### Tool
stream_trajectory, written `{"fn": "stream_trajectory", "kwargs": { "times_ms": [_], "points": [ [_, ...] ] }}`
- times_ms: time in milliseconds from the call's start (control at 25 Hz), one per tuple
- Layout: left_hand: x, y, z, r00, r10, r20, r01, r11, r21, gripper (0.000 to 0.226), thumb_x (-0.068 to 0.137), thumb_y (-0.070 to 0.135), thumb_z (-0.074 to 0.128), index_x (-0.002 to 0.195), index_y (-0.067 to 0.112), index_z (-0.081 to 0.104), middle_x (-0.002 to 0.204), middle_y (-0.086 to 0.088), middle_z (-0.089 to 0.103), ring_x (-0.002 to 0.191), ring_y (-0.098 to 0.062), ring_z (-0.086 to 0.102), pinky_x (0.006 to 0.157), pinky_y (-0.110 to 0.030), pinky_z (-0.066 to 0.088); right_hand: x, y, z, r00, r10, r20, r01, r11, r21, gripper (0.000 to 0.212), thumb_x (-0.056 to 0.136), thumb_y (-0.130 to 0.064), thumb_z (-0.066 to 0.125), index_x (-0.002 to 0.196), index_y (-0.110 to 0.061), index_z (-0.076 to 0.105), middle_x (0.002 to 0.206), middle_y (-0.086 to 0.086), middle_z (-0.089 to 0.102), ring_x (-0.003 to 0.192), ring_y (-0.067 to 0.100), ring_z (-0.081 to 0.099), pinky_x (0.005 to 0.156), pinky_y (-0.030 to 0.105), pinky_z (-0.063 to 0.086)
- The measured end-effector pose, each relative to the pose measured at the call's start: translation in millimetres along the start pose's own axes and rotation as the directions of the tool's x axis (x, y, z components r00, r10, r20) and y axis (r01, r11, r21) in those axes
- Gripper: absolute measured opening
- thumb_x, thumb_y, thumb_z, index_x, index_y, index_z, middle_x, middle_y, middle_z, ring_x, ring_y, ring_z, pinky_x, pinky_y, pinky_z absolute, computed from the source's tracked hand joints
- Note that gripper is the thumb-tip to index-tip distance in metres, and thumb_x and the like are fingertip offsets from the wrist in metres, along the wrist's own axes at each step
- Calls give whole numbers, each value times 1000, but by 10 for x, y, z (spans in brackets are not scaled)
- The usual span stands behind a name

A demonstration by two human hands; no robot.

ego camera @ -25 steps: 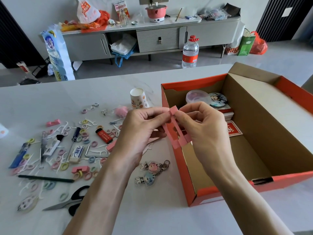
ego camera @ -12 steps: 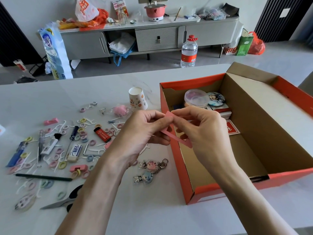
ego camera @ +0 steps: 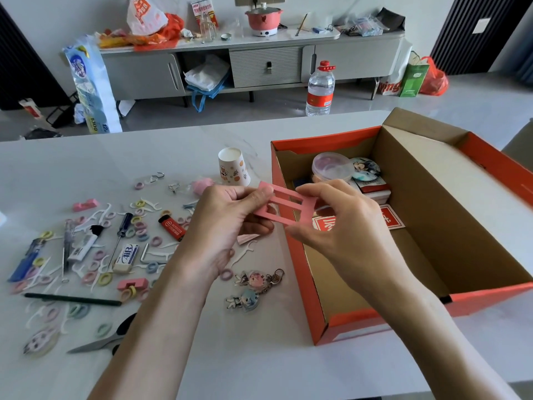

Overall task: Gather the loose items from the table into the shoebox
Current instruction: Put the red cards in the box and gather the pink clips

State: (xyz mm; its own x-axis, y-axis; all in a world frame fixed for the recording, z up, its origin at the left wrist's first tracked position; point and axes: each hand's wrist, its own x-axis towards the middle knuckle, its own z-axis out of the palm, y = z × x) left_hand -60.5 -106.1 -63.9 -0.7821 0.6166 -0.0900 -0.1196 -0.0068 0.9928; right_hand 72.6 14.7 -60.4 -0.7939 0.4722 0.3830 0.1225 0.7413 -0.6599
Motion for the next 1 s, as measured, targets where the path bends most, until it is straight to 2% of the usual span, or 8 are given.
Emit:
{"fn": "stream_trajectory", "kwargs": {
  "times_ms": [200, 360, 520, 840, 920, 1000],
  "points": [
    [-2, -38, 8, 999, -34, 24, 33, 999, 32, 14, 88, 16, 68, 83, 4, 74, 69, -10, 73, 42, -9, 58, 41, -15, 46, -26, 15, -38, 996, -70, 56, 79, 981, -179, 58, 70, -37, 83, 123, -21, 65, 109, -10, 64, 89, 7, 59, 76, 20, 50],
    [9, -54, -22, 997, -75, 27, 74, 997, 8, 18, 84, 21, 70, 84, 3, 74, 71, -11, 72, 43, -10, 58, 42, -15, 45, -20, 15, -24, 994, -90, 59, 98, 980, -172, 55, 71, -31, 83, 121, -18, 66, 104, -6, 64, 83, 8, 58, 73, 22, 52],
    [23, -69, -37, 996, -85, 42, 84, 996, 13, 18, 85, 21, 70, 84, 3, 73, 69, -9, 71, 44, -9, 57, 42, -14, 45, -13, 4, 9, 993, -107, 50, 115, 974, -197, 49, 74, -31, 80, 119, -15, 67, 104, -3, 65, 81, 12, 61, 72, 31, 56],
    [11, -67, 19, 997, -46, 63, 46, 999, 8, 24, 81, 27, 71, 81, 3, 72, 68, -9, 69, 47, -10, 58, 45, -15, 47, -25, -10, -23, 994, -101, 51, 111, 959, -262, 42, 75, -31, 79, 112, -14, 69, 97, 0, 66, 76, 14, 61, 68, 29, 56],
    [-12, -74, 55, 997, -30, 72, 30, 1000, 3, 28, 81, 35, 70, 82, 7, 74, 74, -9, 71, 53, -11, 62, 47, -16, 48, -11, 33, -75, 999, -38, 20, 42, 959, -279, 33, 74, -31, 79, 104, -18, 71, 90, -5, 68, 70, 8, 61, 63, 24, 56],
    [-23, -108, 95, 999, -24, 36, 22, 998, 54, 30, 84, 44, 68, 88, 14, 73, 81, -8, 72, 56, -12, 64, 46, -16, 47, 65, 170, -198, 993, 118, -14, -117, 953, -280, 27, 73, -36, 81, 94, -21, 74, 80, -13, 68, 63, 1, 62, 55, 17, 54]
  ]
}}
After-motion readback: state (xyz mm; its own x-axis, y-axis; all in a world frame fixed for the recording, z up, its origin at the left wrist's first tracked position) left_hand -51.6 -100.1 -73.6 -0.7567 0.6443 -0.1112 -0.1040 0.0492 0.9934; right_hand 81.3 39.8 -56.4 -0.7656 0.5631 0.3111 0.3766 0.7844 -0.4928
